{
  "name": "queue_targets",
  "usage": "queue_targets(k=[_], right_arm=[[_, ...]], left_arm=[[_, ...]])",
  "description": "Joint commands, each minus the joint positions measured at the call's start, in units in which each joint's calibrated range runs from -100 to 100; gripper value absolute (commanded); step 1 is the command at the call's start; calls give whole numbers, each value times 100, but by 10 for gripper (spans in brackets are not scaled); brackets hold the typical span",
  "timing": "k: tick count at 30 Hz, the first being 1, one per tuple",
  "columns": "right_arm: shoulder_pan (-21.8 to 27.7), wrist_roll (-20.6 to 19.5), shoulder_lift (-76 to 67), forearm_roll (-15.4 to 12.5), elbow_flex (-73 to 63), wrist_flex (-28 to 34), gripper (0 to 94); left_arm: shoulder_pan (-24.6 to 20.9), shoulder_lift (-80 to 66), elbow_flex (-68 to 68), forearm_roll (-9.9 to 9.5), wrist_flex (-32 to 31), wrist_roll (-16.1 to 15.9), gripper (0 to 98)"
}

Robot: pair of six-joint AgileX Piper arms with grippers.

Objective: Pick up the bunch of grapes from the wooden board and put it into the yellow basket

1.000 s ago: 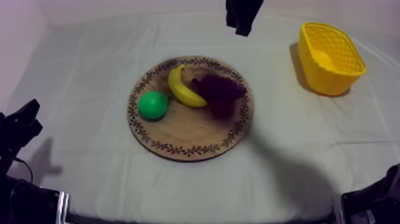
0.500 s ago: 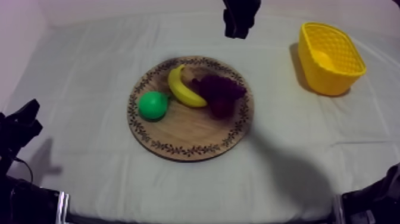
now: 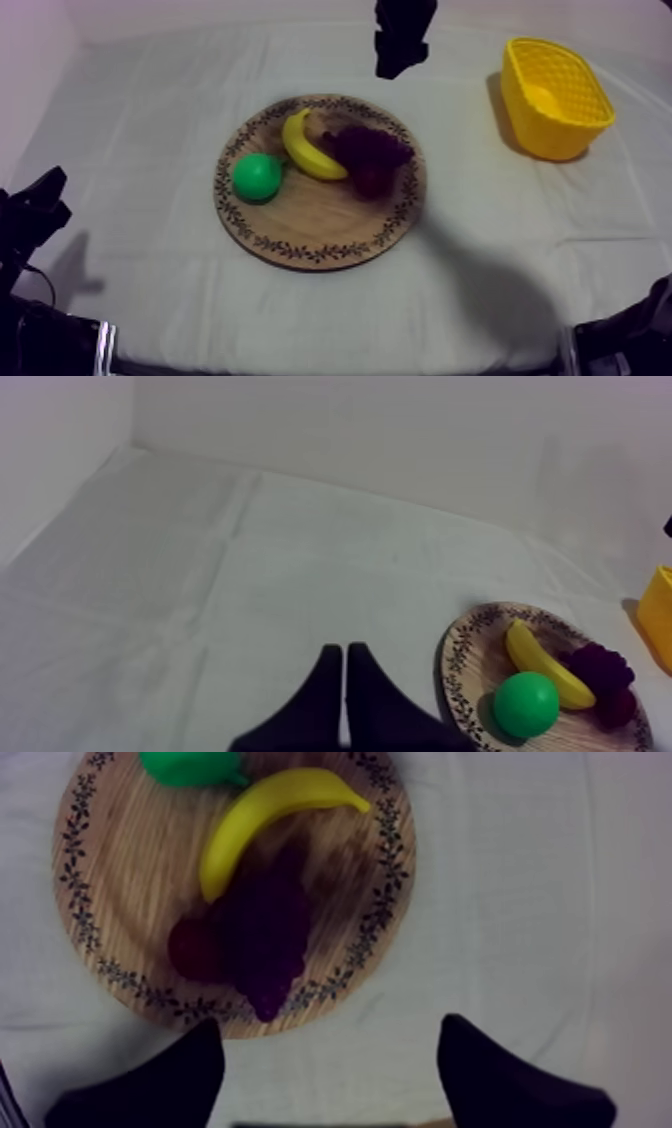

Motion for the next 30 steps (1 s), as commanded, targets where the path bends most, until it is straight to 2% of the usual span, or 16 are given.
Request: queue_targets(k=[1, 12, 30], right_arm=[[2, 4, 3, -24, 5, 2, 632], [-61, 25, 49, -81, 480, -165, 638], [-75, 114, 447, -83, 1308, -969, 622]], left_arm=[[0, 0, -2, -2, -1, 1, 1], [0, 0, -2, -2, -1, 1, 1], [0, 0, -2, -2, -1, 1, 1]])
